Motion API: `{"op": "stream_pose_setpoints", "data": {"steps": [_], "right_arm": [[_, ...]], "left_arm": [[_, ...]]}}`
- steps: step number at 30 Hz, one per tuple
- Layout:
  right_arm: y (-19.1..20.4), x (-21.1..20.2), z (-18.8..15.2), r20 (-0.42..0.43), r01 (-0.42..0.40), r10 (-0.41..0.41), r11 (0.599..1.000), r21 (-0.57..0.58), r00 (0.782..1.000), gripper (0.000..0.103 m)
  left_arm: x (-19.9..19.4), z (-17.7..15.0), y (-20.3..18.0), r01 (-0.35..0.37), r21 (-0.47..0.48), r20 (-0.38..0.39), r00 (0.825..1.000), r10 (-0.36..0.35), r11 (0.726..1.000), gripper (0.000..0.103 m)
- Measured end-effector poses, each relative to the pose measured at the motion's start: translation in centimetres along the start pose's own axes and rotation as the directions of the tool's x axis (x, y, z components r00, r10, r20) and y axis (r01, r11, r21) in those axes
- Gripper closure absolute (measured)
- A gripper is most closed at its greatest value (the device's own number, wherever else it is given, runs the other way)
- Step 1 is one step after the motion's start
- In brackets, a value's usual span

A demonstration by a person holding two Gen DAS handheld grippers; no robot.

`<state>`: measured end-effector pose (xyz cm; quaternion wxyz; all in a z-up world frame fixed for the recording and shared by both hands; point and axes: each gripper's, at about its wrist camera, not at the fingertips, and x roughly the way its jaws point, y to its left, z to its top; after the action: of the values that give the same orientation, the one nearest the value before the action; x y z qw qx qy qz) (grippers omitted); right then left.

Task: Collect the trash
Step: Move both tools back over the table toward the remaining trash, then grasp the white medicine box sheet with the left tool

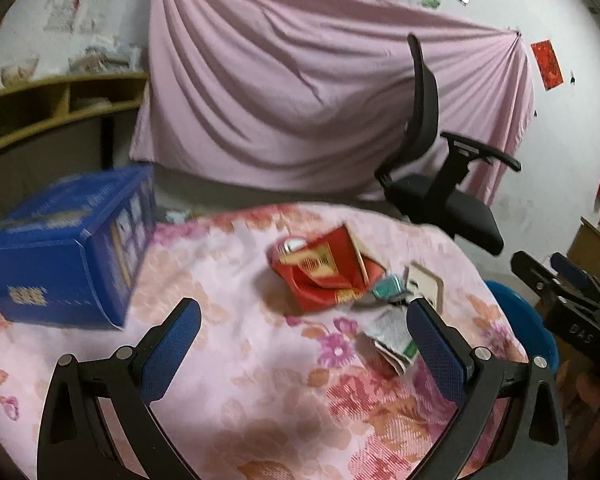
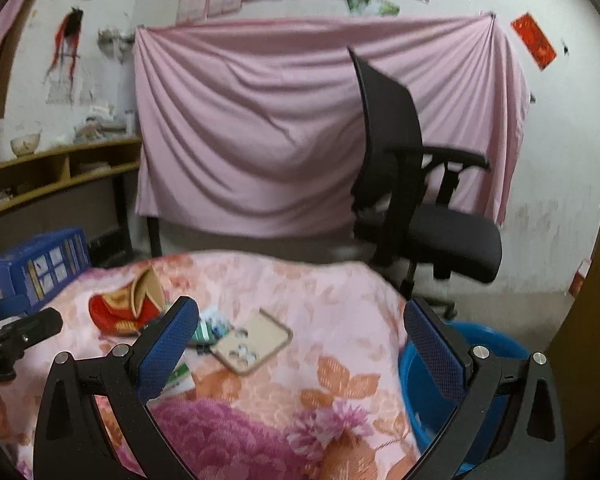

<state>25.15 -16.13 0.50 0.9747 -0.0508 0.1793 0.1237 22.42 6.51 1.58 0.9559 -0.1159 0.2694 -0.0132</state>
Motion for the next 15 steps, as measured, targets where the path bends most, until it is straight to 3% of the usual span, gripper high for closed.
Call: {"op": "stream_pose_setpoints", "data": {"steps": [2,6,8,15], "right_arm": [[0.0,0.5,-0.2,-0.034,-0.005,0.005,1.0,0.006,0.999,0.0],[0.0,1.5,-0.6,-0.098,-0.009,0.01,1.0,0.013,0.995,0.0],[0.0,1.8,-0.8,-0.121,-0.013,0.014,1.0,0.012,0.992,0.0],[0.1,3.1,-1.1,-0.2,-0.034,0.04,0.999,0.033,0.979,0.01]], "left_arm": [[0.8,0.0,0.0,0.049,-0.025,-0.051,0.997,-0.051,0.998,0.005],[2.0,0.1,0.0,0.14,-0.087,-0.127,0.98,-0.15,0.986,0.035],[2.6,-0.1,-0.2,0.17,-0.113,-0.167,0.968,-0.187,0.979,0.042],[4.5,-0.3,-1.6,0.218,-0.14,-0.266,0.931,-0.249,0.966,0.068]]}}
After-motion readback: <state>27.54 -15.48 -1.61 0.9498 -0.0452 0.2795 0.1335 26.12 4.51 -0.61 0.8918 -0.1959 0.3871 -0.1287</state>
